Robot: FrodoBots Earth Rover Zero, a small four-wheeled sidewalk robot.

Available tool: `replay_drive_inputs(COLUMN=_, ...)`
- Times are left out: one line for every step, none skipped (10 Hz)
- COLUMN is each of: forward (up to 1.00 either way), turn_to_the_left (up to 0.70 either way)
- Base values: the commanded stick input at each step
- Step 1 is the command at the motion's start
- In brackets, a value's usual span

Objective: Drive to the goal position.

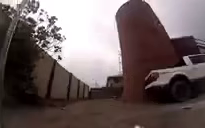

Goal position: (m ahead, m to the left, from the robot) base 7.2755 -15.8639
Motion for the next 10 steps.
replay_drive_inputs(forward=0.05, turn_to_the_left=0.05)
replay_drive_inputs(forward=0.5, turn_to_the_left=0.02)
replay_drive_inputs(forward=0.5, turn_to_the_left=0.02)
replay_drive_inputs(forward=0.5, turn_to_the_left=0.02)
replay_drive_inputs(forward=0.5, turn_to_the_left=0.02)
replay_drive_inputs(forward=0.5, turn_to_the_left=0.02)
replay_drive_inputs(forward=0.5, turn_to_the_left=0.02)
replay_drive_inputs(forward=0.5, turn_to_the_left=0.02)
replay_drive_inputs(forward=0.5, turn_to_the_left=0.02)
replay_drive_inputs(forward=0.5, turn_to_the_left=0.02)
